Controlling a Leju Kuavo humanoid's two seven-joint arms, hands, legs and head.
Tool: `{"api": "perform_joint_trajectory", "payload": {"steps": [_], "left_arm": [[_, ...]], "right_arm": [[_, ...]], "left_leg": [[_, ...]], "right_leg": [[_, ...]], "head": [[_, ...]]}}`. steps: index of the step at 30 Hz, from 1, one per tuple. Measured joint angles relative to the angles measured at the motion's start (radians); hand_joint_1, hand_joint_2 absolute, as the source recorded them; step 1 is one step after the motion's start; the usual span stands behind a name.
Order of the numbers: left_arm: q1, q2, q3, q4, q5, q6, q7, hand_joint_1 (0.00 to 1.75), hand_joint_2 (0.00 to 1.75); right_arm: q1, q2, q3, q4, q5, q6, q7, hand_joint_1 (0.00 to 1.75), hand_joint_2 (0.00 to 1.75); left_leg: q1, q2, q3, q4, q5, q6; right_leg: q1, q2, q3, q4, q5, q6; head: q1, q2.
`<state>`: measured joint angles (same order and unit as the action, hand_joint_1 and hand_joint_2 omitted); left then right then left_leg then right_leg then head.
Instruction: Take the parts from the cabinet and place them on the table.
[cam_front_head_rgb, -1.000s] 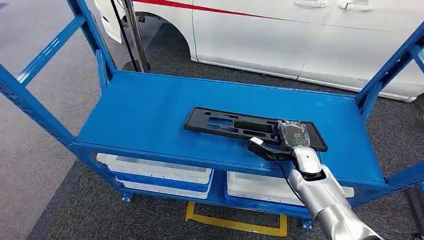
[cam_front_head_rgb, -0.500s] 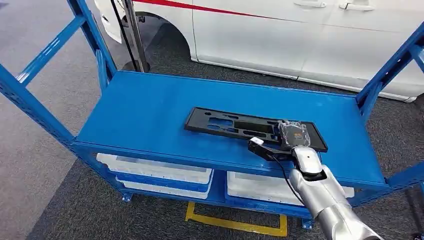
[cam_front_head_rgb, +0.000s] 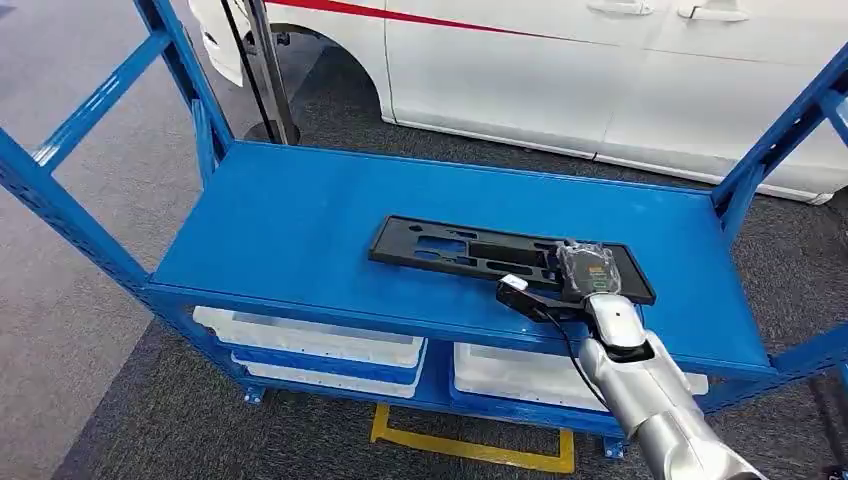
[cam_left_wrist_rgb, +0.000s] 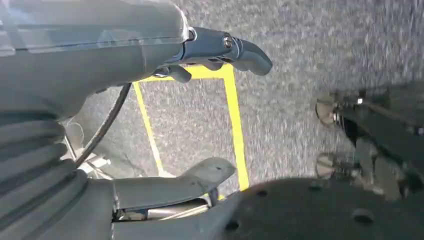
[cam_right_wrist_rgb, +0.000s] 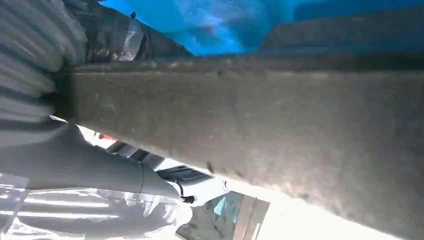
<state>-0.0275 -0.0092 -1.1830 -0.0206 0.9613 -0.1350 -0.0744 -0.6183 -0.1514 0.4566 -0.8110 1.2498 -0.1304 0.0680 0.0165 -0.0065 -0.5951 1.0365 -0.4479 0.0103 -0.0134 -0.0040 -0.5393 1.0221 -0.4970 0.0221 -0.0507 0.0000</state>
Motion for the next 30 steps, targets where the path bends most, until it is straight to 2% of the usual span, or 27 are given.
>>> {"api": "perform_joint_trajectory", "payload": {"steps": [3, 9, 12, 15, 17, 20, 21, 22, 23, 25, 26, 27, 28, 29, 30], "left_arm": [[0.003, -0.002, 0.002, 0.0, 0.003, 0.001, 0.003, 0.0, 1.75], [0.006, -0.004, 0.003, 0.0, 0.007, 0.016, 0.016, 0.0, 1.75], [0.009, -0.005, 0.003, 0.0, 0.011, 0.019, 0.019, 0.0, 1.75], [0.009, -0.005, 0.003, 0.0, 0.014, 0.02, 0.019, 0.0, 1.75], [0.011, -0.005, 0.003, 0.0, 0.014, 0.021, 0.019, 0.0, 1.75], [0.012, -0.005, 0.003, 0.0, 0.014, 0.021, 0.018, 0.0, 1.75], [0.012, -0.005, 0.003, 0.0, 0.014, 0.022, 0.018, 0.0, 1.75], [0.011, -0.009, 0.003, 0.0, 0.014, 0.023, 0.018, 0.0, 1.75], [0.01, -0.01, 0.003, 0.0, 0.014, 0.023, 0.018, 0.0, 1.75], [0.01, -0.01, 0.003, 0.0, 0.014, 0.023, 0.018, 0.0, 1.75], [0.01, -0.01, 0.003, 0.0, 0.014, 0.023, 0.018, 0.0, 1.75], [0.011, -0.01, 0.002, 0.0, 0.014, 0.023, 0.018, 0.0, 1.75], [0.012, -0.01, 0.002, 0.0, 0.014, 0.023, 0.018, 0.0, 1.75], [0.011, -0.011, 0.002, 0.0, 0.014, 0.021, 0.018, 0.0, 1.75], [0.011, -0.013, 0.0, 0.0, 0.013, 0.019, 0.018, 0.0, 1.75]], "right_arm": [[0.033, -0.004, -0.005, -0.059, -0.039, -0.02, -0.034, 1.75, 1.75], [0.104, -0.026, -0.014, -0.245, -0.123, 0.014, -0.063, 1.75, 1.75], [0.12, -0.041, -0.02, -0.378, -0.19, 0.04, -0.087, 1.75, 1.75], [0.129, -0.051, -0.028, -0.48, -0.232, 0.038, -0.104, 1.75, 1.75], [0.133, -0.055, -0.033, -0.534, -0.249, 0.037, -0.11, 1.75, 1.75], [0.143, -0.064, -0.037, -0.604, -0.253, 0.035, -0.113, 1.75, 1.75], [0.144, -0.068, -0.039, -0.623, -0.254, 0.035, -0.113, 1.75, 1.75], [0.147, -0.074, -0.043, -0.639, -0.257, 0.035, -0.114, 1.75, 1.75], [0.147, -0.077, -0.043, -0.651, -0.26, 0.035, -0.116, 1.75, 1.75], [0.149, -0.085, -0.045, -0.67, -0.266, 0.034, -0.12, 1.75, 1.75], [0.155, -0.087, -0.045, -0.676, -0.266, 0.034, -0.121, 1.75, 1.75], [0.16, -0.09, -0.045, -0.679, -0.267, 0.034, -0.121, 1.75, 1.75], [0.164, -0.092, -0.045, -0.682, -0.267, 0.035, -0.121, 1.75, 1.75], [0.166, -0.095, -0.045, -0.686, -0.265, 0.035, -0.121, 1.75, 1.75], [0.165, -0.098, -0.045, -0.689, -0.263, 0.035, -0.121, 1.75, 1.75]], "left_leg": [[0.0, 0.0, -0.001, 0.0, 0.0, 0.0], [0.0, 0.0, -0.005, 0.0, 0.0, 0.0], [-0.004, 0.0, -0.009, 0.004, -0.001, 0.001], [-0.005, -0.001, -0.012, 0.004, -0.001, 0.002], [-0.007, -0.001, -0.013, 0.006, -0.003, 0.005], [-0.011, -0.001, -0.013, 0.007, -0.002, 0.012], [-0.006, 0.001, -0.011, -0.007, 0.006, 0.021], [0.0, 0.006, -0.005, -0.017, 0.015, 0.026], [0.0, 0.006, -0.006, -0.023, 0.019, 0.032], [0.0, 0.007, -0.011, -0.022, 0.021, 0.035], [0.0, 0.007, -0.014, -0.02, 0.022, 0.034], [0.0, 0.007, -0.018, -0.018, 0.022, 0.033], [0.001, 0.007, -0.02, -0.015, 0.023, 0.032], [0.002, 0.007, -0.023, -0.013, 0.024, 0.03], [0.003, 0.006, -0.025, -0.009, 0.024, 0.028]], "right_leg": [[0.0, 0.0, -0.001, 0.0, 0.0, 0.0], [0.0, 0.002, -0.005, 0.001, 0.0, 0.0], [-0.001, 0.002, -0.008, -0.001, 0.001, 0.001], [-0.004, 0.0, -0.009, 0.0, 0.0, 0.003], [-0.007, 0.0, -0.009, -0.001, 0.0, 0.004], [-0.009, 0.0, -0.007, -0.005, 0.005, 0.012], [-0.008, 0.002, -0.006, -0.005, 0.007, 0.017], [-0.011, 0.004, -0.01, 0.008, -0.016, 0.017], [-0.009, 0.004, -0.027, 0.046, -0.053, 0.016], [-0.01, 0.004, -0.079, 0.174, -0.128, 0.019], [-0.01, 0.004, -0.116, 0.266, -0.167, 0.022], [-0.011, 0.004, -0.134, 0.311, -0.172, 0.024], [-0.014, 0.004, -0.127, 0.3, -0.148, 0.025], [-0.017, 0.004, -0.098, 0.244, -0.107, 0.026], [-0.02, 0.003, -0.055, 0.162, -0.062, 0.028]], "head": [[0.0, 0.0], [0.0, 0.0], [0.0, 0.0], [0.0, 0.0], [0.0, 0.0], [0.0, 0.0], [0.0, 0.0], [0.0, 0.0], [0.001, 0.0], [0.0, 0.0], [0.0, 0.0], [0.0, 0.0], [0.0, 0.0], [0.0, 0.0], [0.0, 0.0]]}}
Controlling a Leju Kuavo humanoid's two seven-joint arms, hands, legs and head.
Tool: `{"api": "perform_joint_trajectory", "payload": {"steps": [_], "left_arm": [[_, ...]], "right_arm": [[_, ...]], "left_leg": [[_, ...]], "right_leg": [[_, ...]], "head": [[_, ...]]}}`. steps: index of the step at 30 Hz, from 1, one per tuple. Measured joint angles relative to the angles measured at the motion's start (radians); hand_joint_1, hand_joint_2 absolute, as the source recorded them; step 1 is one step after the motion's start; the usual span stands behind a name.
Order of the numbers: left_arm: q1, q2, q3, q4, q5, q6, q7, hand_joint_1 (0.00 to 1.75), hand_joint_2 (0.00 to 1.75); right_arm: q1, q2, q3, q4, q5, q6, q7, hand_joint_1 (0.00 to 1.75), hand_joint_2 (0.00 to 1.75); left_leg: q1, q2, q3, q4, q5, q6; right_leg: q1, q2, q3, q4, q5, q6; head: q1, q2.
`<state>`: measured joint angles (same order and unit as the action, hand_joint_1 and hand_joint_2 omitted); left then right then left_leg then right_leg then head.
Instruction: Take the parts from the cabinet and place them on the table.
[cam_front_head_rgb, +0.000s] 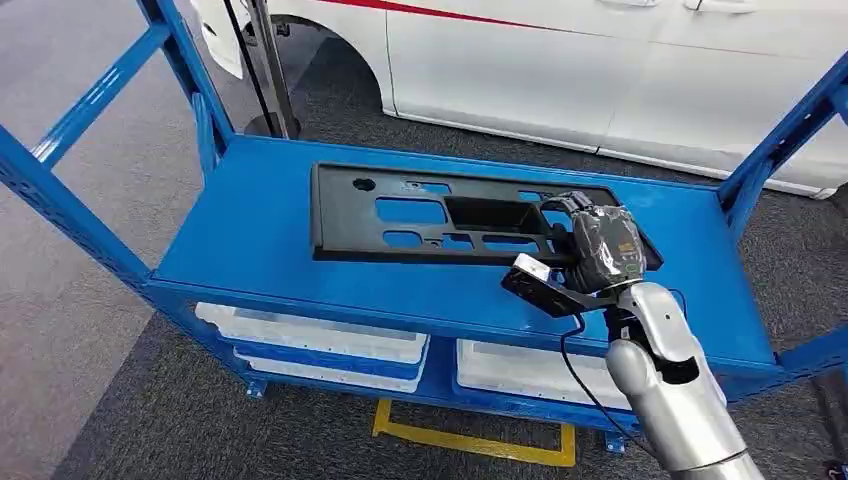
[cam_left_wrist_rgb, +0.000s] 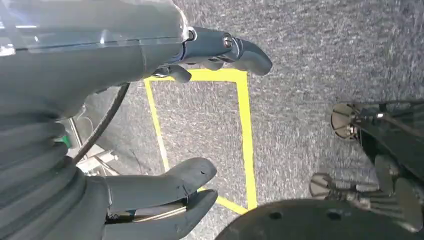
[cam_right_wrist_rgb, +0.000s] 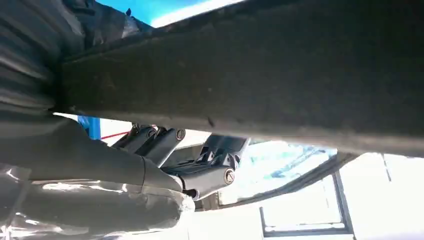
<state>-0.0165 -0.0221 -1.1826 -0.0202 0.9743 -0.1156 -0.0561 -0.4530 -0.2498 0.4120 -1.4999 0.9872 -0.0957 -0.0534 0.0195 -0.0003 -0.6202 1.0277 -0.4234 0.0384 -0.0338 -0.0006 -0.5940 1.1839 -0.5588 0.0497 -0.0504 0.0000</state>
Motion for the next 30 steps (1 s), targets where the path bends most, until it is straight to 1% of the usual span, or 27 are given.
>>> {"api": "perform_joint_trajectory", "payload": {"steps": [1, 2, 3, 6, 7, 8, 9, 10, 11, 12, 13, 14, 15, 16, 17, 18, 19, 20, 22, 23, 24, 25, 26, 27, 28, 29, 30], "left_arm": [[-0.001, 0.0, -0.001, 0.0, 0.0, -0.001, 0.0, 0.0, 1.75], [-0.001, 0.0, -0.002, 0.0, -0.001, -0.002, 0.0, 0.0, 1.75], [-0.002, 0.0, -0.003, 0.0, -0.002, -0.002, 0.0, 0.0, 1.75], [0.0, 0.0, -0.005, 0.0, -0.004, -0.002, 0.003, 0.0, 1.75], [0.002, 0.0, -0.006, 0.001, -0.005, -0.002, 0.003, 0.0, 1.75], [0.002, 0.0, -0.006, 0.001, -0.005, -0.002, 0.004, 0.0, 1.75], [0.002, -0.001, -0.006, 0.001, -0.005, -0.003, 0.006, 0.0, 1.75], [0.002, -0.001, -0.006, 0.001, -0.005, -0.003, 0.006, 0.0, 1.75], [0.002, -0.001, -0.006, 0.001, -0.006, -0.003, 0.006, 0.0, 1.75], [0.002, 0.0, -0.006, 0.001, -0.007, -0.003, 0.006, 0.0, 1.75], [0.001, 0.0, -0.006, 0.001, -0.007, -0.003, 0.006, 0.0, 1.75], [0.0, 0.0, -0.006, 0.001, -0.008, -0.004, 0.008, 0.0, 1.75], [-0.001, 0.0, -0.006, 0.001, -0.008, -0.004, 0.009, 0.0, 1.75], [-0.001, 0.0, -0.006, 0.001, -0.009, -0.006, 0.01, 0.0, 1.75], [-0.001, 0.0, -0.007, 0.001, -0.009, -0.007, 0.01, 0.0, 1.75], [-0.002, 0.001, -0.007, 0.002, -0.01, -0.007, 0.011, 0.0, 1.75], [-0.004, 0.002, -0.007, 0.002, -0.01, -0.008, 0.011, 0.0, 1.75], [-0.003, 0.002, -0.008, 0.002, -0.01, -0.009, 0.011, 0.0, 1.75], [0.0, 0.002, -0.008, 0.003, -0.01, -0.01, 0.011, 0.0, 1.75], [-0.002, 0.0, -0.009, 0.003, -0.01, -0.011, 0.012, 0.0, 1.75], [-0.003, 0.0, -0.01, 0.003, -0.01, -0.011, 0.012, 0.0, 1.75], [-0.004, 0.0, -0.012, 0.003, -0.01, -0.011, 0.012, 0.0, 1.75], [-0.004, 0.001, -0.013, 0.003, -0.01, -0.012, 0.013, 0.0, 1.75], [-0.003, 0.001, -0.014, 0.003, -0.01, -0.012, 0.013, 0.0, 1.75], [-0.003, 0.002, -0.014, 0.003, -0.01, -0.012, 0.013, 0.0, 1.75], [-0.003, 0.002, -0.015, 0.003, -0.011, -0.012, 0.013, 0.0, 1.75], [-0.003, 0.002, -0.016, 0.003, -0.011, -0.012, 0.013, 0.0, 1.75]], "right_arm": [[0.0, -0.002, 0.0, -0.005, 0.002, 0.0, 0.0, 1.75, 1.75], [-0.002, -0.004, 0.0, -0.006, 0.005, 0.0, 0.0, 1.75, 1.75], [-0.001, -0.005, 0.0, -0.007, 0.006, 0.0, 0.0, 1.75, 1.75], [0.0, -0.008, 0.0, -0.007, 0.015, 0.0, 0.002, 1.75, 1.75], [0.0, -0.008, 0.002, -0.007, 0.016, 0.0, 0.002, 1.75, 1.75], [-0.001, -0.008, 0.003, -0.008, 0.016, 0.0, 0.002, 1.75, 1.75], [-0.001, -0.009, 0.003, -0.009, 0.016, 0.0, 0.002, 1.75, 1.75], [0.0, -0.01, 0.003, -0.009, 0.018, 0.0, 0.003, 1.75, 1.75], [0.001, -0.01, 0.004, -0.009, 0.018, 0.0, 0.003, 1.75, 1.75], [0.001, -0.01, 0.006, -0.009, 0.018, 0.0, 0.003, 1.75, 1.75], [0.001, -0.01, 0.007, -0.009, 0.018, 0.001, 0.003, 1.75, 1.75], [0.001, -0.01, 0.009, -0.009, 0.018, 0.001, 0.003, 1.75, 1.75], [0.001, -0.01, 0.01, -0.009, 0.018, 0.001, 0.003, 1.75, 1.75], [0.001, -0.01, 0.01, -0.01, 0.018, 0.001, 0.003, 1.75, 1.75], [0.001, -0.01, 0.01, -0.012, 0.018, 0.001, 0.003, 1.75, 1.75], [0.001, -0.01, 0.01, -0.014, 0.018, 0.001, 0.004, 1.75, 1.75], [0.001, -0.013, 0.01, -0.015, 0.018, 0.002, 0.005, 1.75, 1.75], [0.0, -0.013, 0.011, -0.015, 0.018, 0.002, 0.005, 1.75, 1.75], [0.002, -0.015, 0.011, -0.015, 0.017, 0.003, 0.006, 1.75, 1.75], [0.002, -0.015, 0.011, -0.015, 0.016, 0.003, 0.006, 1.75, 1.75], [0.001, -0.018, 0.011, -0.015, 0.015, 0.004, 0.005, 1.75, 1.75], [0.001, -0.02, 0.011, -0.015, 0.014, 0.004, 0.005, 1.75, 1.75], [0.002, -0.021, 0.011, -0.015, 0.014, 0.005, 0.005, 1.75, 1.75], [0.004, -0.022, 0.011, -0.014, 0.013, 0.005, 0.005, 1.75, 1.75], [0.004, -0.022, 0.011, -0.013, 0.012, 0.006, 0.006, 1.75, 1.75], [0.004, -0.023, 0.011, -0.013, 0.011, 0.006, 0.006, 1.75, 1.75], [0.004, -0.023, 0.011, -0.013, 0.011, 0.006, 0.006, 1.75, 1.75]], "left_leg": [[0.001, -0.001, -0.003, 0.005, 0.0, -0.004], [-0.001, -0.003, -0.008, 0.008, 0.001, -0.013], [-0.002, -0.005, -0.012, 0.01, 0.005, -0.02], [-0.002, -0.007, -0.016, 0.004, 0.024, -0.045], [0.0, -0.008, -0.022, 0.005, 0.025, -0.052], [0.002, -0.006, -0.036, 0.026, -0.012, -0.055], [0.002, -0.004, -0.053, 0.08, -0.07, -0.056], [0.004, -0.004, -0.074, 0.154, -0.128, -0.059], [0.004, -0.004, -0.093, 0.231, -0.173, -0.061], [0.003, -0.004, -0.105, 0.291, -0.194, -0.062], [0.003, -0.004, -0.101, 0.317, -0.188, -0.061], [0.003, -0.004, -0.077, 0.303, -0.163, -0.058], [0.002, -0.004, -0.034, 0.25, -0.127, -0.054], [0.0, -0.004, 0.024, 0.167, -0.094, -0.047], [-0.003, -0.004, 0.083, 0.084, -0.085, -0.039], [-0.011, -0.005, 0.124, 0.016, -0.113, -0.035], [-0.012, -0.006, 0.13, -0.006, -0.114, -0.035], [-0.015, -0.007, 0.122, -0.006, -0.107, -0.033], [-0.014, -0.006, 0.109, -0.015, -0.09, -0.022], [-0.004, 0.001, 0.111, -0.024, -0.075, -0.015], [-0.006, 0.0, 0.098, -0.025, -0.065, -0.009], [-0.006, 0.002, 0.085, -0.024, -0.056, 0.002], [-0.008, 0.003, 0.072, -0.021, -0.047, 0.003], [-0.009, 0.003, 0.058, -0.018, -0.038, 0.005], [-0.01, 0.003, 0.042, -0.012, -0.031, 0.004], [-0.01, 0.003, 0.026, -0.006, -0.023, 0.003], [-0.01, 0.003, 0.011, 0.0, -0.018, 0.002]], "right_leg": [[-0.003, 0.0, 0.05, -0.094, 0.04, 0.002], [-0.001, 0.002, 0.081, -0.149, 0.021, 0.001], [0.009, 0.006, 0.074, -0.148, 0.037, -0.009], [0.014, 0.007, 0.057, -0.144, 0.045, -0.025], [0.005, 0.005, 0.049, -0.153, 0.057, -0.043], [0.006, 0.0, 0.042, -0.153, 0.066, -0.054], [0.007, 0.0, 0.03, -0.153, 0.073, -0.064], [0.01, -0.002, 0.02, -0.152, 0.081, -0.069], [0.013, -0.003, 0.009, -0.152, 0.089, -0.07], [0.017, -0.003, -0.002, -0.15, 0.096, -0.071], [0.02, -0.004, -0.013, -0.147, 0.103, -0.071], [0.022, -0.004, -0.025, -0.144, 0.109, -0.071], [0.023, -0.004, -0.035, -0.139, 0.114, -0.069], [0.024, -0.004, -0.045, -0.134, 0.118, -0.067], [0.024, -0.003, -0.051, -0.129, 0.122, -0.064], [0.028, -0.002, -0.058, -0.127, 0.127, -0.058], [0.026, -0.004, -0.06, -0.128, 0.134, -0.051], [0.024, -0.004, -0.06, -0.131, 0.144, -0.045], [0.025, -0.002, -0.062, -0.142, 0.163, -0.032], [0.021, -0.001, -0.067, -0.136, 0.148, -0.029], [0.021, 0.0, -0.078, -0.117, 0.106, -0.024], [0.02, 0.0, -0.092, -0.063, 0.043, -0.021], [0.019, 0.0, -0.108, 0.01, -0.013, -0.018], [0.019, 0.0, -0.122, 0.081, -0.048, -0.015], [0.019, 0.0, -0.127, 0.13, -0.051, -0.013], [0.019, 0.0, -0.112, 0.135, -0.024, -0.012], [0.019, 0.0, -0.081, 0.106, 0.013, -0.013]], "head": [[0.0, 0.0], [0.0, 0.0], [-0.001, 0.0], [-0.001, 0.0], [-0.001, 0.0], [-0.001, 0.0], [-0.001, 0.0], [-0.002, 0.0], [-0.001, 0.0], [-0.002, 0.0], [-0.001, 0.0], [-0.001, 0.0], [-0.001, 0.0], [-0.001, 0.0], [-0.001, 0.0], [-0.002, 0.0], [0.0, 0.0], [-0.001, 0.0], [-0.001, 0.0], [-0.001, 0.0], [0.0, 0.0], [0.0, 0.0], [0.001, 0.0], [0.0, 0.0], [0.0, 0.0], [0.0, 0.0], [0.0, 0.0]]}}
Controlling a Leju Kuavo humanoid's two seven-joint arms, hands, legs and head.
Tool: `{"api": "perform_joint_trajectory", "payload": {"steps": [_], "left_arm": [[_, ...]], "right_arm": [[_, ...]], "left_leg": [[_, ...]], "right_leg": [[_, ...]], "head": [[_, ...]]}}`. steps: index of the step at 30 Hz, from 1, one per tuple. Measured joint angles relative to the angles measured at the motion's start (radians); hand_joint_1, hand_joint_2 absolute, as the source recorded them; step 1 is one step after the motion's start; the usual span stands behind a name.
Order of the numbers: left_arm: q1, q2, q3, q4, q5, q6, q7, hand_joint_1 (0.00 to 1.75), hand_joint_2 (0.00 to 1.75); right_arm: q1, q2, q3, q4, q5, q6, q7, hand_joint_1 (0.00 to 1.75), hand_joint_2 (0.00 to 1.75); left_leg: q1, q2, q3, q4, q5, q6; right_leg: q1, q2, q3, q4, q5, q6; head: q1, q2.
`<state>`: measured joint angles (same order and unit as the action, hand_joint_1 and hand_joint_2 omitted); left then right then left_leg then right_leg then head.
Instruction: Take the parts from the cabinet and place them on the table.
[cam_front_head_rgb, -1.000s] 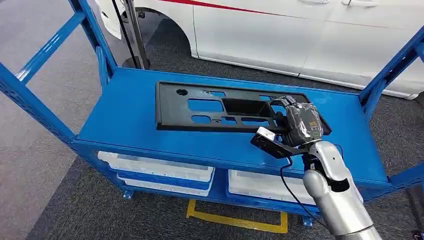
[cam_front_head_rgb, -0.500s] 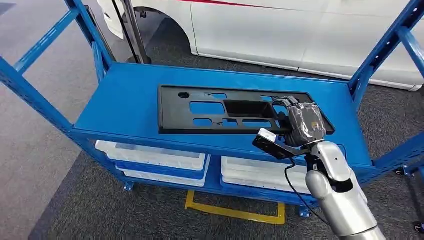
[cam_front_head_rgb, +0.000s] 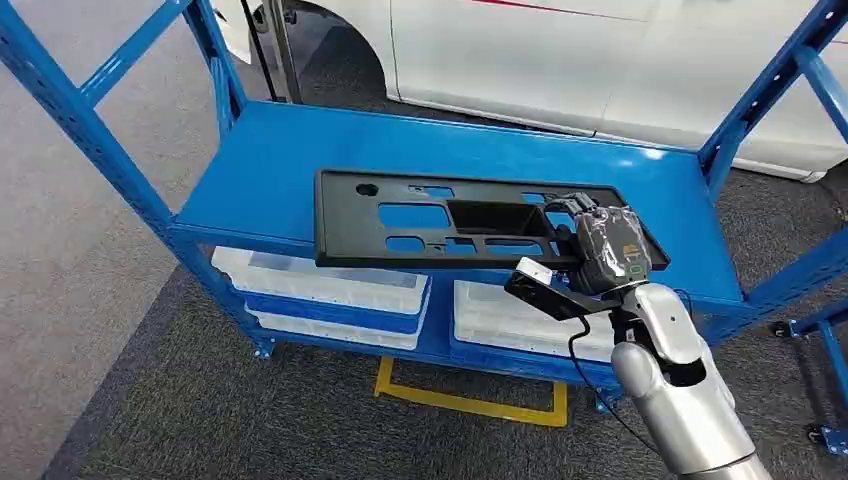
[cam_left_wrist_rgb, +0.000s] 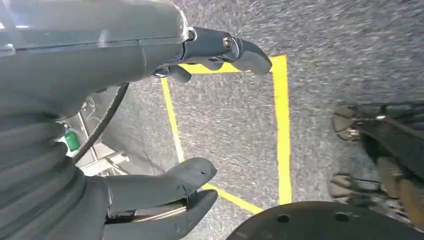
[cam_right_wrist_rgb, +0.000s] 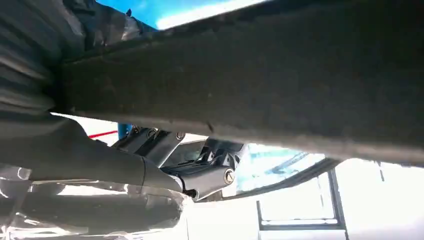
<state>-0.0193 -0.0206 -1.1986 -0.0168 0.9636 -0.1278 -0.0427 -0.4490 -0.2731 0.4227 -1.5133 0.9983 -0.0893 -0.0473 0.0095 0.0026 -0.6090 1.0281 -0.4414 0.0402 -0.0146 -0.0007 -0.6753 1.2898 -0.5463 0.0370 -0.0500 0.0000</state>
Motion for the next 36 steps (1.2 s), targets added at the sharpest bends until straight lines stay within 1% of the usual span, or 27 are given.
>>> {"api": "perform_joint_trajectory", "payload": {"steps": [2, 3, 4, 7, 8, 9, 10, 11, 12, 13, 14, 16, 17, 19, 22, 23, 24, 25, 27, 28, 29, 31, 32, 33, 34, 35, 36], "left_arm": [[0.0, 0.0, -0.003, 0.0, 0.0, -0.001, 0.0, 0.0, 1.75], [-0.002, 0.0, -0.004, 0.0, 0.0, -0.001, 0.0, 0.0, 1.75], [-0.002, -0.001, -0.005, 0.0, 0.0, -0.002, 0.001, 0.0, 1.75], [-0.001, -0.001, -0.006, 0.0, 0.0, -0.002, 0.002, 0.0, 1.75], [-0.001, 0.001, -0.006, 0.002, 0.0, -0.002, 0.003, 0.0, 1.75], [0.0, 0.002, -0.006, 0.002, 0.0, -0.002, 0.003, 0.0, 1.75], [0.001, 0.002, -0.007, 0.002, 0.0, -0.002, 0.003, 0.0, 1.75], [0.001, 0.002, -0.007, 0.002, 0.0, -0.002, 0.005, 0.0, 1.75], [0.001, 0.002, -0.007, 0.002, 0.0, -0.002, 0.005, 0.0, 1.75], [0.001, 0.002, -0.007, 0.002, -0.001, -0.002, 0.005, 0.0, 1.75], [0.0, 0.002, -0.008, 0.002, 0.0, -0.002, 0.005, 0.0, 1.75], [-0.003, 0.002, -0.008, 0.002, -0.001, -0.002, 0.005, 0.0, 1.75], [-0.004, 0.002, -0.008, 0.002, -0.001, -0.002, 0.005, 0.0, 1.75], [-0.006, 0.003, -0.008, 0.002, -0.001, -0.002, 0.005, 0.0, 1.75], [-0.004, 0.005, -0.009, 0.002, -0.002, -0.003, 0.005, 0.0, 1.75], [-0.004, 0.004, -0.009, 0.002, -0.002, -0.003, 0.006, 0.0, 1.75], [-0.005, 0.004, -0.009, 0.002, -0.002, -0.005, 0.006, 0.0, 1.75], [-0.006, 0.005, -0.009, 0.002, -0.002, -0.005, 0.006, 0.0, 1.75], [-0.005, 0.005, -0.009, 0.002, -0.002, -0.005, 0.006, 0.0, 1.75], [-0.004, 0.006, -0.009, 0.003, -0.002, -0.005, 0.006, 0.0, 1.75], [-0.003, 0.006, -0.01, 0.003, -0.002, -0.006, 0.006, 0.0, 1.75], [-0.003, 0.006, -0.01, 0.003, -0.002, -0.007, 0.006, 0.0, 1.75], [-0.003, 0.006, -0.01, 0.003, -0.002, -0.008, 0.006, 0.0, 1.75], [-0.004, 0.005, -0.01, 0.003, -0.002, -0.009, 0.006, 0.0, 1.75], [-0.005, 0.002, -0.01, 0.002, -0.002, -0.01, 0.006, 0.0, 1.75], [-0.004, 0.002, -0.01, 0.002, -0.002, -0.01, 0.006, 0.0, 1.75], [-0.004, 0.002, -0.01, 0.003, -0.002, -0.01, 0.006, 0.0, 1.75]], "right_arm": [[0.0, 0.0, 0.0, 0.0, 0.0, 0.0, 0.0, 1.75, 1.75], [-0.003, 0.0, 0.0, -0.001, 0.0, 0.0, 0.0, 1.75, 1.75], [-0.003, 0.0, 0.0, -0.003, 0.0, 0.0, 0.0, 1.75, 1.75], [-0.006, -0.001, 0.0, -0.003, 0.0, 0.0, 0.0, 1.75, 1.75], [-0.005, -0.001, 0.0, -0.003, 0.0, 0.0, 0.0, 1.75, 1.75], [-0.006, -0.001, 0.001, -0.003, -0.001, 0.002, 0.0, 1.75, 1.75], [-0.005, -0.001, 0.002, -0.003, -0.001, 0.002, -0.002, 1.75, 1.75], [-0.005, -0.001, 0.002, -0.003, -0.001, 0.002, -0.001, 1.75, 1.75], [-0.005, -0.001, 0.002, -0.003, -0.001, 0.002, -0.001, 1.75, 1.75], [-0.005, -0.002, 0.002, -0.003, -0.001, 0.002, 0.0, 1.75, 1.75], [-0.005, -0.002, 0.002, -0.003, -0.002, 0.002, 0.0, 1.75, 1.75], [-0.005, -0.002, 0.002, -0.002, -0.002, 0.002, -0.001, 1.75, 1.75], [-0.005, -0.002, 0.002, -0.001, -0.002, 0.002, 0.0, 1.75, 1.75], [-0.005, -0.002, 0.0, -0.001, -0.003, 0.002, 0.0, 1.75, 1.75], [-0.004, -0.002, 0.0, 0.0, -0.003, 0.002, 0.0, 1.75, 1.75], [-0.001, -0.002, 0.0, 0.001, -0.003, 0.002, 0.0, 1.75, 1.75], [0.0, -0.002, 0.0, 0.002, -0.004, 0.003, 0.0, 1.75, 1.75], [0.001, -0.006, 0.0, 0.002, -0.004, 0.003, -0.002, 1.75, 1.75], [0.001, -0.007, 0.0, 0.003, -0.004, 0.003, -0.002, 1.75, 1.75], [0.003, -0.007, 0.0, 0.003, -0.005, 0.003, -0.002, 1.75, 1.75], [0.005, -0.008, 0.0, 0.003, -0.005, 0.003, -0.001, 1.75, 1.75], [0.007, -0.01, 0.0, 0.004, -0.005, 0.003, 0.0, 1.75, 1.75], [0.007, -0.011, 0.0, 0.005, -0.006, 0.003, 0.0, 1.75, 1.75], [0.006, -0.011, -0.002, 0.004, -0.008, 0.003, 0.0, 1.75, 1.75], [0.006, -0.012, -0.005, 0.003, -0.011, 0.003, 0.0, 1.75, 1.75], [0.006, -0.012, -0.01, 0.0, -0.014, 0.002, -0.002, 1.75, 1.75], [0.007, -0.012, -0.011, 0.001, -0.016, 0.003, -0.002, 1.75, 1.75]], "left_leg": [[0.0, -0.001, -0.022, 0.013, 0.011, -0.005], [-0.001, -0.001, -0.031, 0.017, 0.016, -0.01], [-0.004, -0.002, -0.034, 0.019, 0.022, -0.017], [-0.003, -0.003, -0.035, 0.004, 0.052, -0.034], [-0.004, -0.008, -0.046, 0.012, 0.046, -0.038], [-0.006, -0.009, -0.053, 0.023, 0.02, -0.043], [-0.004, -0.008, -0.069, 0.073, -0.054, -0.048], [-0.001, -0.008, -0.083, 0.144, -0.119, -0.052], [0.001, -0.008, -0.095, 0.211, -0.16, -0.055], [0.002, -0.008, -0.101, 0.269, -0.17, -0.058], [0.003, -0.008, -0.093, 0.294, -0.146, -0.06], [0.005, -0.008, -0.028, 0.236, -0.067, -0.06], [0.005, -0.008, 0.034, 0.158, -0.049, -0.057], [-0.001, -0.01, 0.145, -0.009, -0.107, -0.049], [-0.008, -0.011, 0.127, -0.015, -0.098, -0.032], [0.001, -0.006, 0.116, -0.024, -0.08, -0.02], [0.001, -0.001, 0.106, -0.024, -0.068, -0.01], [0.001, 0.0, 0.091, -0.024, -0.054, 0.001], [-0.002, 0.001, 0.058, -0.022, -0.028, 0.005], [-0.004, 0.002, 0.041, -0.02, -0.016, 0.005], [-0.006, 0.002, 0.022, -0.016, -0.005, 0.004], [-0.008, 0.002, -0.014, -0.005, 0.014, 0.002], [-0.01, 0.001, -0.03, -0.001, 0.022, 0.001], [-0.01, 0.001, -0.038, 0.003, 0.031, -0.001], [-0.015, -0.001, -0.045, 0.005, 0.038, -0.007], [-0.012, 0.0, -0.045, 0.003, 0.047, -0.012], [-0.009, 0.001, -0.044, -0.003, 0.058, -0.019]], "right_leg": [[0.0, 0.0, 0.108, -0.144, 0.052, -0.007], [0.003, 0.001, 0.148, -0.217, 0.014, -0.015], [0.01, 0.002, 0.173, -0.263, 0.003, -0.022], [0.014, 0.001, 0.158, -0.259, 0.025, -0.038], [-0.004, -0.003, 0.152, -0.276, 0.042, -0.051], [0.0, -0.008, 0.144, -0.276, 0.052, -0.054], [0.0, -0.008, 0.128, -0.278, 0.067, -0.065], [0.001, -0.009, 0.112, -0.276, 0.077, -0.067], [0.002, -0.01, 0.097, -0.273, 0.087, -0.067], [0.002, -0.01, 0.079, -0.268, 0.098, -0.066], [0.002, -0.011, 0.061, -0.263, 0.107, -0.065], [0.001, -0.011, 0.027, -0.252, 0.125, -0.059], [0.0, -0.01, 0.012, -0.245, 0.134, -0.055], [0.004, -0.01, -0.003, -0.233, 0.146, -0.043], [0.002, -0.011, -0.004, -0.248, 0.181, -0.026], [0.002, -0.008, -0.012, -0.25, 0.181, -0.02], [-0.001, -0.006, -0.024, -0.233, 0.142, -0.017], [-0.002, -0.005, -0.039, -0.189, 0.073, -0.016], [-0.001, -0.004, -0.069, -0.045, -0.04, -0.009], [-0.001, -0.004, -0.076, 0.017, -0.056, -0.008], [-0.001, -0.004, -0.071, 0.054, -0.039, -0.008], [0.0, -0.004, -0.01, 0.014, 0.041, -0.013], [0.002, -0.004, 0.048, -0.055, 0.066, -0.02], [0.005, -0.003, 0.12, -0.148, 0.055, -0.03], [0.014, -0.004, 0.177, -0.24, 0.007, -0.039], [0.012, -0.005, 0.198, -0.284, -0.01, -0.038], [0.018, -0.003, 0.191, -0.278, 0.001, -0.041]], "head": [[0.0, 0.0], [0.0, 0.0], [-0.001, 0.0], [0.0, 0.0], [0.0, 0.0], [-0.001, 0.0], [-0.001, 0.0], [-0.002, 0.0], [-0.001, 0.0], [-0.001, 0.0], [-0.001, 0.0], [-0.001, 0.0], [-0.001, 0.0], [-0.001, 0.0], [-0.001, 0.0], [0.0, 0.0], [0.0, 0.0], [0.0, 0.0], [0.001, 0.0], [0.001, 0.0], [0.0, 0.0], [0.0, 0.0], [0.0, 0.0], [0.0, 0.0], [0.0, 0.0], [0.0, 0.0], [0.0, 0.0]]}}
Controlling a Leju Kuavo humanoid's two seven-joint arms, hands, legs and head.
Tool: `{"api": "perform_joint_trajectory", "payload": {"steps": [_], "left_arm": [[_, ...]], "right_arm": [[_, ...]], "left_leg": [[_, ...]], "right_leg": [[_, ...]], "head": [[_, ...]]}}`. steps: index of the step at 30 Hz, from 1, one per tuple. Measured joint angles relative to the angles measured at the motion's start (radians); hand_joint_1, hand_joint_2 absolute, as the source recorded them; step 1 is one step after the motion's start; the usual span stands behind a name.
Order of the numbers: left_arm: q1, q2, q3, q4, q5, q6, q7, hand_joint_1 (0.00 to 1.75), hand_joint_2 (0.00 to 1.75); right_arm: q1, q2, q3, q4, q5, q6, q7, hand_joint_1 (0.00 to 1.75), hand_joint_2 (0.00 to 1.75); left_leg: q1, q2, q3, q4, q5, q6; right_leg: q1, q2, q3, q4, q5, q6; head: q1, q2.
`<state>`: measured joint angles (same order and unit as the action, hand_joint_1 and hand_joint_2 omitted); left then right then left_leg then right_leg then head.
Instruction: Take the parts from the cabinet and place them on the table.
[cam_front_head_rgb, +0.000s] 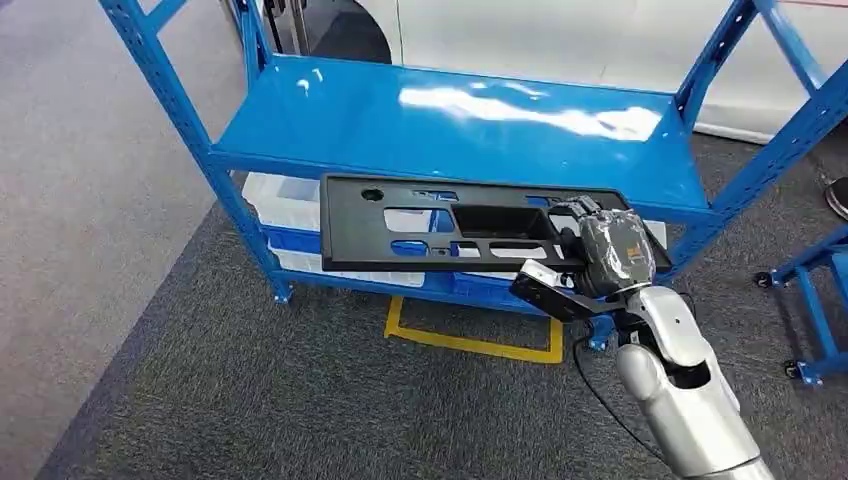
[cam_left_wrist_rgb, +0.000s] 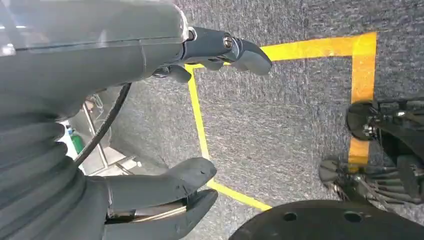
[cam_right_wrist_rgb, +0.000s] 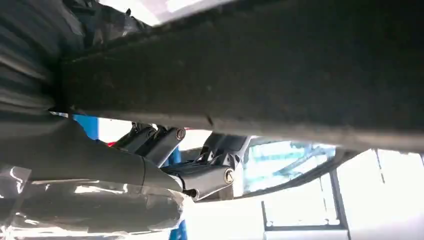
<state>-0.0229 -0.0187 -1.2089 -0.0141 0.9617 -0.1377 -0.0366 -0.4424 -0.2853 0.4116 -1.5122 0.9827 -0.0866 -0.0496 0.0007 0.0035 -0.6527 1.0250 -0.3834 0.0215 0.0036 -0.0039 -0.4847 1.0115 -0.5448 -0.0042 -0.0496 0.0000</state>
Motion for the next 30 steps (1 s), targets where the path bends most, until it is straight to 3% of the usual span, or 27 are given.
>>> {"api": "perform_joint_trajectory", "payload": {"steps": [2, 3, 4, 6, 7, 8, 9, 11, 12, 13, 14, 15, 17, 18, 19, 21, 22, 23, 24, 25, 26, 27, 28, 29, 30], "left_arm": [[0.002, 0.0, 0.0, 0.0, 0.002, -0.001, 0.002, 0.0, 1.75], [0.001, 0.002, 0.0, 0.001, 0.002, -0.001, 0.002, 0.0, 1.75], [0.002, 0.002, 0.0, 0.001, 0.002, -0.001, 0.002, 0.0, 1.75], [0.001, 0.002, 0.0, 0.001, 0.002, -0.002, 0.005, 0.0, 1.75], [0.001, 0.003, 0.0, 0.001, 0.002, -0.002, 0.005, 0.0, 1.75], [0.001, 0.003, 0.0, 0.001, 0.002, -0.002, 0.005, 0.0, 1.75], [0.001, 0.003, 0.0, 0.001, 0.003, -0.002, 0.004, 0.0, 1.75], [0.0, 0.005, 0.0, 0.002, 0.008, 0.0, -0.003, 0.0, 1.75], [0.0, 0.006, 0.0, 0.002, 0.01, 0.0, -0.008, 0.0, 1.75], [-0.002, 0.005, 0.0, 0.002, 0.011, 0.0, -0.011, 0.0, 1.75], [-0.001, 0.008, 0.0, 0.002, 0.012, 0.0, -0.012, 0.0, 1.75], [-0.002, 0.008, 0.0, 0.002, 0.013, -0.001, -0.013, 0.0, 1.75], [0.0, 0.008, 0.0, 0.002, 0.014, -0.002, -0.017, 0.0, 1.75], [0.001, 0.008, 0.0, 0.002, 0.016, -0.003, -0.017, 0.0, 1.75], [-0.001, 0.007, 0.0, 0.002, 0.017, -0.005, -0.016, 0.0, 1.75], [0.001, 0.007, 0.0, 0.002, 0.02, -0.005, -0.017, 0.0, 1.75], [0.003, 0.007, 0.0, 0.002, 0.02, -0.005, -0.017, 0.0, 1.75], [0.006, 0.008, 0.0, 0.002, 0.021, -0.006, -0.017, 0.0, 1.75], [0.007, 0.008, 0.0, 0.002, 0.022, -0.007, -0.018, 0.0, 1.75], [0.008, 0.007, 0.0, 0.002, 0.022, -0.007, -0.018, 0.0, 1.75], [0.008, 0.007, 0.0, 0.002, 0.022, -0.007, -0.018, 0.0, 1.75], [0.007, 0.007, 0.0, 0.002, 0.023, -0.008, -0.019, 0.0, 1.75], [0.007, 0.003, 0.0, 0.002, 0.023, -0.009, -0.02, 0.0, 1.75], [0.0, 0.002, 0.0, 0.002, 0.023, -0.009, -0.021, 0.0, 1.75], [0.001, 0.003, 0.0, 0.002, 0.023, -0.009, -0.022, 0.0, 1.75]], "right_arm": [[-0.001, -0.003, -0.004, 0.0, -0.002, 0.0, 0.001, 1.75, 1.75], [-0.001, -0.003, -0.004, 0.002, -0.002, 0.0, 0.001, 1.75, 1.75], [-0.001, -0.003, -0.003, 0.003, -0.002, 0.002, 0.0, 1.75, 1.75], [0.0, -0.003, -0.003, 0.003, -0.002, 0.002, 0.0, 1.75, 1.75], [0.0, -0.003, -0.003, 0.004, -0.002, 0.002, 0.0, 1.75, 1.75], [0.0, -0.003, -0.003, 0.006, -0.002, 0.002, 0.0, 1.75, 1.75], [0.001, -0.003, -0.003, 0.008, -0.002, 0.004, 0.0, 1.75, 1.75], [0.001, -0.003, -0.003, 0.009, -0.002, 0.011, -0.001, 1.75, 1.75], [0.001, -0.003, -0.003, 0.009, -0.002, 0.015, -0.001, 1.75, 1.75], [0.001, -0.003, -0.003, 0.008, -0.002, 0.017, -0.001, 1.75, 1.75], [0.001, -0.003, -0.003, 0.009, -0.002, 0.018, -0.002, 1.75, 1.75], [0.001, -0.005, -0.003, 0.009, -0.002, 0.019, -0.003, 1.75, 1.75], [0.0, -0.008, -0.003, 0.009, -0.002, 0.024, -0.004, 1.75, 1.75], [0.0, -0.008, -0.002, 0.01, -0.002, 0.029, -0.004, 1.75, 1.75], [0.0, -0.008, -0.002, 0.011, -0.002, 0.032, -0.005, 1.75, 1.75], [-0.001, -0.012, -0.002, 0.013, -0.002, 0.032, -0.006, 1.75, 1.75], [0.0, -0.012, -0.002, 0.016, -0.002, 0.032, -0.006, 1.75, 1.75], [0.001, -0.012, -0.002, 0.019, -0.002, 0.032, -0.005, 1.75, 1.75], [0.001, -0.012, -0.002, 0.022, -0.002, 0.033, -0.004, 1.75, 1.75], [0.001, -0.012, -0.002, 0.023, -0.002, 0.033, -0.004, 1.75, 1.75], [0.001, -0.012, -0.002, 0.023, -0.002, 0.033, -0.004, 1.75, 1.75], [-0.001, -0.012, -0.002, 0.023, -0.002, 0.033, -0.004, 1.75, 1.75], [-0.004, -0.013, -0.002, 0.023, -0.002, 0.033, -0.004, 1.75, 1.75], [-0.004, -0.013, -0.002, 0.023, -0.002, 0.033, -0.004, 1.75, 1.75], [-0.007, -0.017, -0.002, 0.024, -0.002, 0.034, -0.004, 1.75, 1.75]], "left_leg": [[-0.003, -0.002, -0.003, -0.009, 0.022, -0.015], [0.002, -0.005, -0.011, 0.004, 0.003, -0.016], [0.0, -0.006, -0.025, 0.034, -0.061, -0.023], [0.006, -0.006, -0.056, 0.17, -0.188, -0.031], [0.008, -0.006, -0.067, 0.24, -0.217, -0.036], [0.011, -0.005, -0.069, 0.29, -0.212, -0.04], [0.014, -0.005, -0.055, 0.305, -0.172, -0.044], [0.02, -0.005, 0.019, 0.23, -0.082, -0.048], [0.022, -0.001, 0.084, 0.147, -0.082, -0.048], [0.02, 0.008, 0.143, 0.06, -0.132, -0.047], [0.012, 0.013, 0.189, -0.017, -0.164, -0.04], [0.012, 0.009, 0.18, -0.021, -0.172, -0.027], [0.008, 0.0, 0.172, -0.024, -0.157, -0.01], [0.014, -0.002, 0.168, -0.03, -0.142, 0.003], [0.013, -0.008, 0.161, -0.03, -0.133, 0.009], [0.012, -0.014, 0.141, -0.029, -0.116, 0.016], [0.01, -0.021, 0.131, -0.028, -0.11, 0.017], [0.009, -0.027, 0.123, -0.025, -0.104, 0.017], [0.009, -0.035, 0.116, -0.024, -0.101, 0.016], [0.009, -0.046, 0.112, -0.021, -0.098, 0.015], [0.009, -0.055, 0.109, -0.018, -0.097, 0.013], [0.009, -0.065, 0.109, -0.014, -0.097, 0.012], [0.013, -0.071, 0.101, -0.012, -0.097, 0.009], [0.008, -0.079, 0.092, -0.002, -0.094, 0.001], [0.014, -0.09, 0.082, -0.003, -0.089, -0.007]], "right_leg": [[-0.001, -0.001, -0.012, -0.011, 0.021, -0.012], [-0.014, -0.009, -0.016, -0.019, 0.034, -0.017], [-0.012, -0.01, -0.031, -0.023, 0.051, -0.029], [-0.012, -0.01, -0.067, -0.018, 0.077, -0.031], [-0.012, -0.01, -0.085, -0.015, 0.088, -0.03], [-0.012, -0.011, -0.102, -0.011, 0.098, -0.028], [-0.013, -0.011, -0.123, -0.005, 0.11, -0.025], [-0.016, -0.011, -0.159, 0.007, 0.125, -0.016], [-0.017, -0.013, -0.174, 0.017, 0.132, -0.011], [-0.013, -0.014, -0.181, 0.028, 0.135, -0.006], [-0.013, -0.018, -0.186, 0.037, 0.138, -0.002], [-0.013, -0.022, -0.187, 0.037, 0.145, 0.006], [-0.018, -0.032, -0.187, 0.029, 0.162, 0.022], [-0.022, -0.028, -0.195, 0.035, 0.155, 0.028], [-0.023, -0.017, -0.208, 0.063, 0.116, 0.031], [-0.024, -0.006, -0.259, 0.209, 0.016, 0.037], [-0.024, -0.005, -0.283, 0.284, -0.018, 0.039], [-0.024, -0.005, -0.293, 0.33, -0.031, 0.04], [-0.024, -0.005, -0.281, 0.325, -0.023, 0.038], [-0.024, -0.003, -0.242, 0.274, 0.006, 0.035], [-0.024, 0.004, -0.189, 0.195, 0.041, 0.031], [-0.024, 0.028, -0.128, 0.093, 0.079, 0.023], [-0.025, 0.085, -0.104, 0.046, 0.066, 0.012], [-0.025, 0.095, -0.103, 0.031, 0.071, 0.011], [-0.02, 0.077, -0.102, 0.028, 0.066, 0.009]], "head": [[0.0, 0.0], [0.001, 0.0], [0.0, 0.0], [0.0, 0.0], [0.0, 0.0], [0.0, 0.0], [0.0, 0.0], [0.0, 0.0], [0.0, 0.0], [-0.001, 0.0], [0.001, 0.0], [0.0, 0.0], [0.0, 0.0], [0.0, 0.0], [0.002, 0.0], [0.002, 0.0], [0.001, 0.0], [0.001, 0.0], [0.001, 0.0], [0.001, 0.0], [0.001, 0.0], [0.002, 0.0], [0.001, 0.0], [0.0, 0.0], [0.004, 0.0]]}}
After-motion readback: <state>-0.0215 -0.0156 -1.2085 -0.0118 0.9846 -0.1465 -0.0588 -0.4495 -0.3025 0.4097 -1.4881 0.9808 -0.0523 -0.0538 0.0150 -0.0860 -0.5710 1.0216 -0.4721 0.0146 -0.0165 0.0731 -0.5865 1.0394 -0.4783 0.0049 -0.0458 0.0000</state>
